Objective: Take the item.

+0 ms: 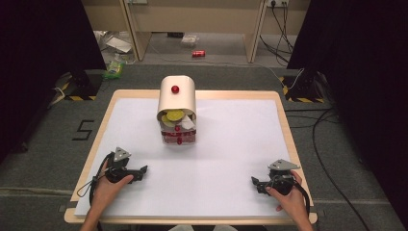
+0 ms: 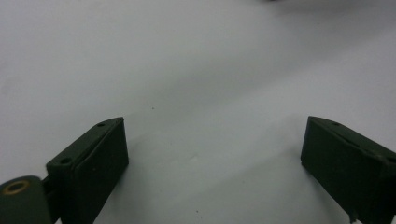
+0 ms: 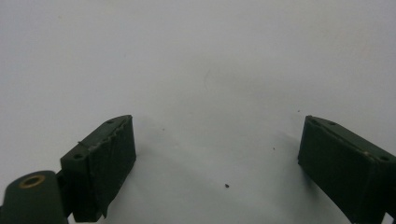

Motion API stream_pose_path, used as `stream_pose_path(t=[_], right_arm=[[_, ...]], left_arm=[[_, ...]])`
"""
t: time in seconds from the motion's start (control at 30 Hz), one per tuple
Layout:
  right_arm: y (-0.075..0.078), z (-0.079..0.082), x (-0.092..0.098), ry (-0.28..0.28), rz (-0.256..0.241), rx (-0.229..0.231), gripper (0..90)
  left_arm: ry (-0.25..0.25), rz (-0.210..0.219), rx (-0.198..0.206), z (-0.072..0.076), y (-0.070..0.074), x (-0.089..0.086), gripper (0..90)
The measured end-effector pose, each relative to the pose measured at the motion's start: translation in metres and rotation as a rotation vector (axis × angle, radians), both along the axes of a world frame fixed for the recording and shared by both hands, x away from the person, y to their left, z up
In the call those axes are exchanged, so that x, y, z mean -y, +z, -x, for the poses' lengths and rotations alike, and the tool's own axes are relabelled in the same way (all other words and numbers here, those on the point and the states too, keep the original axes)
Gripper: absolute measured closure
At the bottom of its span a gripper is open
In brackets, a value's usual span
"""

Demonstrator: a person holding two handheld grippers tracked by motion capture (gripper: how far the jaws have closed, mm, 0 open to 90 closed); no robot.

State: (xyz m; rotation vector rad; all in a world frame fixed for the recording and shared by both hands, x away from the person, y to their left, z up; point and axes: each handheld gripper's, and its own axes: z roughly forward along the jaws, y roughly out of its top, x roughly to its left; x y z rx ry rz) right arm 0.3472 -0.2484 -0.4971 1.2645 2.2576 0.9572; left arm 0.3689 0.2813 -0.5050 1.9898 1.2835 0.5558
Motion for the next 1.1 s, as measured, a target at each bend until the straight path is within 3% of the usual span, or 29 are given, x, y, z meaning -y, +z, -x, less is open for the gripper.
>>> stream_pose_path(t=[0.23, 0.33, 0.53, 0.8, 1.1], right_arm=[[0.0, 0.0, 0.0, 0.004, 0.001, 0.0, 11.2], [0.0, -0.001, 0.0, 0.005, 0.003, -0.001, 10.9], [0.0, -0.001, 0.0, 0.009, 0.005, 0.001, 10.4], [0.0, -0.001, 0.0, 0.01, 0.005, -0.001, 9.8], [0.0, -0.001, -0.001, 0.012, 0.006, -0.002, 9.4]], left_arm=[[-0.006, 0.0, 0.003, 0.001, 0.001, 0.0, 8.0], [-0.022, 0.008, 0.009, 0.002, 0.003, 0.001, 16.5], [-0.047, 0.027, 0.018, 0.004, 0.009, 0.007, 15.2], [-0.105, 0.037, 0.067, 0.006, 0.032, 0.021, 15.1], [-0.148, 0.082, 0.126, 0.005, 0.06, 0.03, 15.1]])
